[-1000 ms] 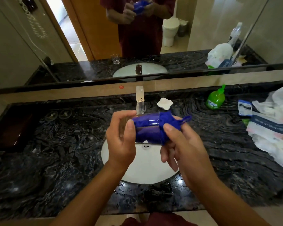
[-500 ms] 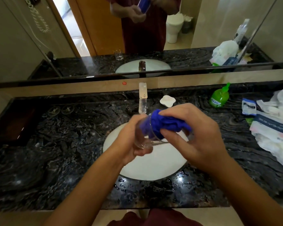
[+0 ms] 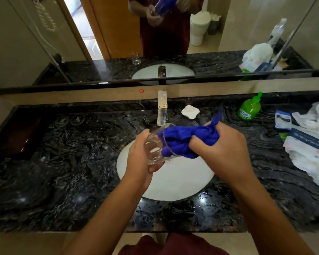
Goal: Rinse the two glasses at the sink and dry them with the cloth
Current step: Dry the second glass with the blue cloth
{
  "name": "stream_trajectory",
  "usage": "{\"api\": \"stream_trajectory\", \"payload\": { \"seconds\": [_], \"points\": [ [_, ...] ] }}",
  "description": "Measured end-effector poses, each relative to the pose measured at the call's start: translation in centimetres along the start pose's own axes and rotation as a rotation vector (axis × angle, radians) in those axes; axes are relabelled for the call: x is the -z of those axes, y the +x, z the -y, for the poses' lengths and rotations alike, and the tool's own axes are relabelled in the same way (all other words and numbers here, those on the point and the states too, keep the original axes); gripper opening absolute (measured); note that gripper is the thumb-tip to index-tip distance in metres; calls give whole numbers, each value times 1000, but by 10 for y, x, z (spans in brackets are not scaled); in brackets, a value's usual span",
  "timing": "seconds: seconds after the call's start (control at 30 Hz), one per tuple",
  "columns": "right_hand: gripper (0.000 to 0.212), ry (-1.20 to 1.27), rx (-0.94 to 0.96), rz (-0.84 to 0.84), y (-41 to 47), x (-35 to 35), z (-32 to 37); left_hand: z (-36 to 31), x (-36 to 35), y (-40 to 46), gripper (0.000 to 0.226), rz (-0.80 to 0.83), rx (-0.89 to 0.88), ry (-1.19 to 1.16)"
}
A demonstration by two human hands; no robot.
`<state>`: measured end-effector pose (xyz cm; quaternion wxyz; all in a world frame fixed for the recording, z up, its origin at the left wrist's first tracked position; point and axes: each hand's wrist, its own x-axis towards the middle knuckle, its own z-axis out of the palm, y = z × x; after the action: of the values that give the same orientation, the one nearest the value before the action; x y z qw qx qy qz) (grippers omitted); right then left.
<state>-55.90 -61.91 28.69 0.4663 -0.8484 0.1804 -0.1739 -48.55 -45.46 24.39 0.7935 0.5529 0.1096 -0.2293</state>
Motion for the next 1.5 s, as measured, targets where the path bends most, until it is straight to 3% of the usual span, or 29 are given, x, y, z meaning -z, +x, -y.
{"api": "stream_trajectory", "payload": {
  "seconds": [0.13, 0.33, 0.47, 0.53, 0.67, 0.8, 0.87, 1.0, 1.1, 1.3, 1.5],
  "points": [
    [19, 125, -84, -33, 8, 18, -17, -4, 15, 6, 36, -118, 34, -102],
    [37, 451, -72, 328, 3, -10, -36, -16, 9, -5, 39, -97, 88, 16],
    [66, 353, 2, 455, -5, -28, -33, -10, -7, -15, 47, 0, 155, 19],
    [71, 311, -10, 435, -6, -32, -29, -7, -11, -17, 48, 19, 169, 26],
    [61, 300, 6, 392, -4, -23, -31, -1, -16, -19, 43, -22, 73, 158],
    [61, 298, 16, 415, -1, -9, -41, 3, -4, -19, 20, -56, -277, 530],
    [60, 262, 20, 432, 1, -5, -47, 0, 8, -23, 26, 25, -360, 613],
    [63, 140, 68, 498, 0, -10, -51, -1, 26, -40, 63, 288, -265, 726],
    [68, 28, 179, 561, -3, -27, -49, 12, 33, -49, 80, 194, -262, 774],
    [74, 0, 280, 752, -3, -58, -33, 23, 74, -65, 80, 47, -297, 667],
    [70, 125, 284, 877, -11, -111, -6, 9, 133, -70, 79, -13, -320, 617]
  ]
}}
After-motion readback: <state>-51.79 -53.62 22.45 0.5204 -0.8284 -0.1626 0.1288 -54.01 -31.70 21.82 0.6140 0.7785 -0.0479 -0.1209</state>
